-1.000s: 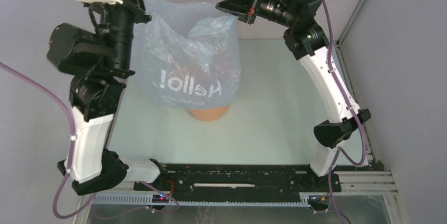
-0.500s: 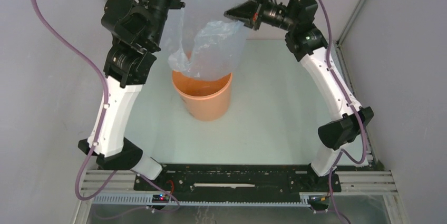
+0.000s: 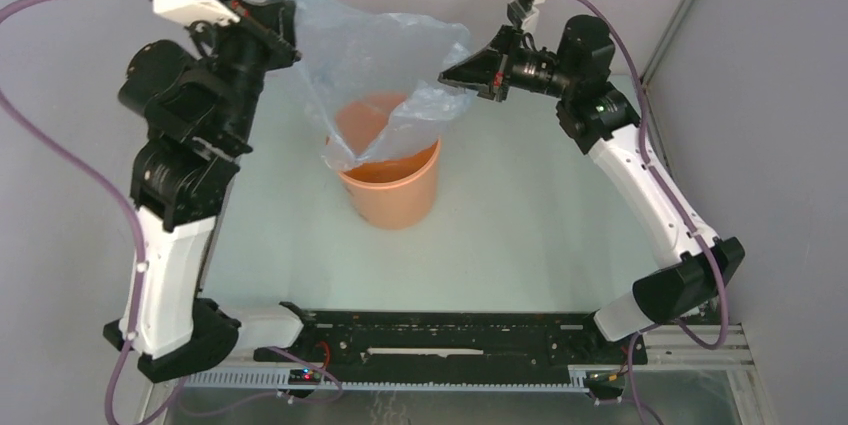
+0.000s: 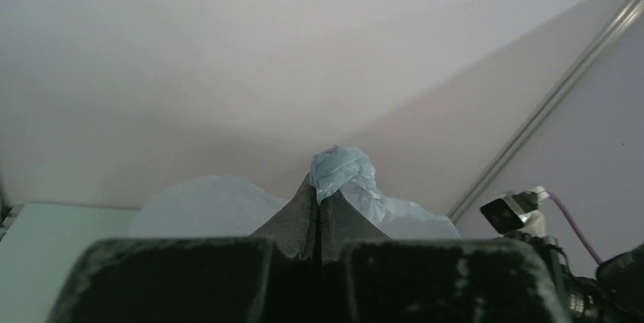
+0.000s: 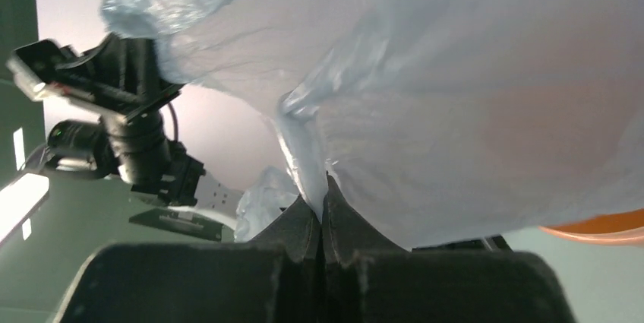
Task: Put the trash bags into the trash bin
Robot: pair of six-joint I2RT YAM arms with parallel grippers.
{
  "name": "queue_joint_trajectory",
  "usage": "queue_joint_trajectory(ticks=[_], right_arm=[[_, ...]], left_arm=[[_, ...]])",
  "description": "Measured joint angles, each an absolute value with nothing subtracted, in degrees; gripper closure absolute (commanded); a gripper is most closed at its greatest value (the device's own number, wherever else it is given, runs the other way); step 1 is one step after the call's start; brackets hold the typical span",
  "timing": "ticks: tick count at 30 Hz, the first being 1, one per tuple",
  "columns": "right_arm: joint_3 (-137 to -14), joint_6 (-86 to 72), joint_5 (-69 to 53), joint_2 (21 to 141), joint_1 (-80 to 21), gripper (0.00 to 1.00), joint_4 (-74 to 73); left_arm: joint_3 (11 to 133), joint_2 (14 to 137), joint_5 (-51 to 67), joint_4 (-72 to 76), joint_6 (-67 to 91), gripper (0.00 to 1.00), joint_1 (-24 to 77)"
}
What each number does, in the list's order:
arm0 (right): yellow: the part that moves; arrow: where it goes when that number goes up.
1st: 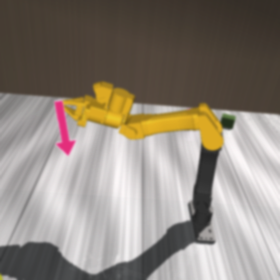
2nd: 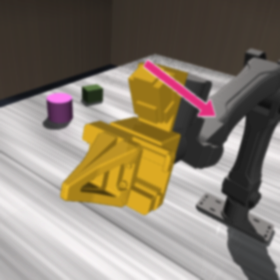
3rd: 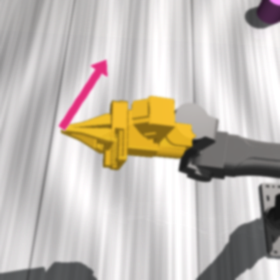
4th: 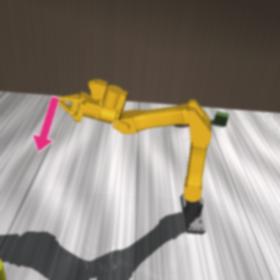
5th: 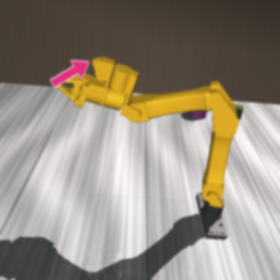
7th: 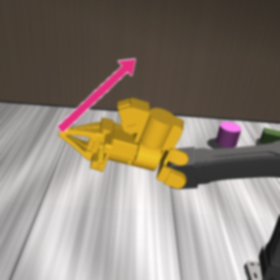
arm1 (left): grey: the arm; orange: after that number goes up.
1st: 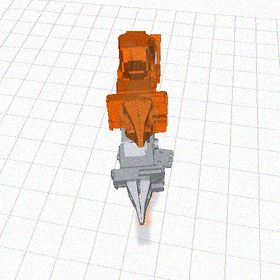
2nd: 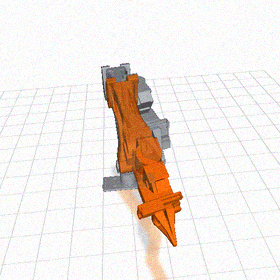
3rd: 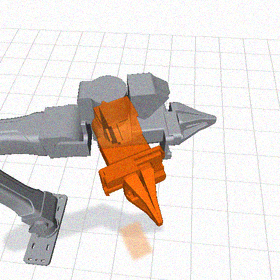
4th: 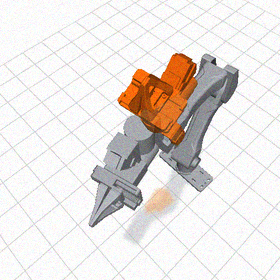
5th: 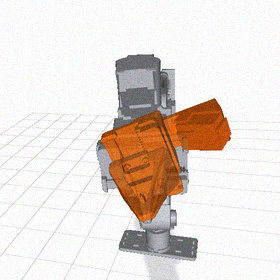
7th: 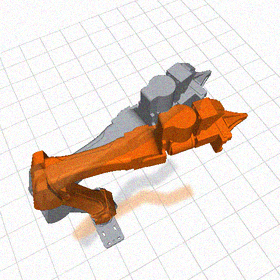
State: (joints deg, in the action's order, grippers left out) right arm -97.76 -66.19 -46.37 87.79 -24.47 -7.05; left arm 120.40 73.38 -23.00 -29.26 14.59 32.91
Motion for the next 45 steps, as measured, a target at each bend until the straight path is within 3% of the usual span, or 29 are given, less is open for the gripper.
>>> queue_joint_trajectory(ticks=[7,11,17,21,23,29,30,40,45], right_arm=[[-97.9,-65.9,-48.8,85.6,-26.9,1.00,-7.1],[-95.6,-66.4,-48.8,84.2,-26.5,1.00,-7.4],[-86.2,-69.5,-48.1,77.4,-19.6,1.00,-8.1],[-86.1,-69.3,-48.0,75.5,-18.7,1.00,-10.2],[-87.2,-68.7,-48.1,74.9,-18.7,1.00,-12.4],[-88.3,-69.4,-48.8,73.3,-18.5,1.00,-11.6],[-88.1,-69.6,-48.8,73.3,-18.5,1.00,-11.2],[-84.5,-69.8,-50.0,73.2,-16.5,1.00,-10.3],[-83.8,-69.8,-50.7,73.2,-15.7,1.00,-10.4]], left_arm=[[120.2,68.8,-23.2,-33.3,16.6,0.98,32.7],[120.5,68.8,-20.6,-33.8,19.1,0.87,32.7],[116.2,68.9,-18.9,-35.2,24.2,0.95,32.6],[116.4,70.5,-17.3,-37.7,26.1,0.90,32.5],[117.3,71.2,-16.1,-38.1,26.5,0.82,32.5],[125.0,74.4,-14.3,-39.5,27.0,0.11,32.4],[125.5,74.4,-14.3,-39.9,26.6,0.04,32.3],[128.2,70.5,-13.8,-46.0,27.7,0.00,24.8],[130.2,68.1,-15.2,-49.1,27.7,0.03,15.6]])
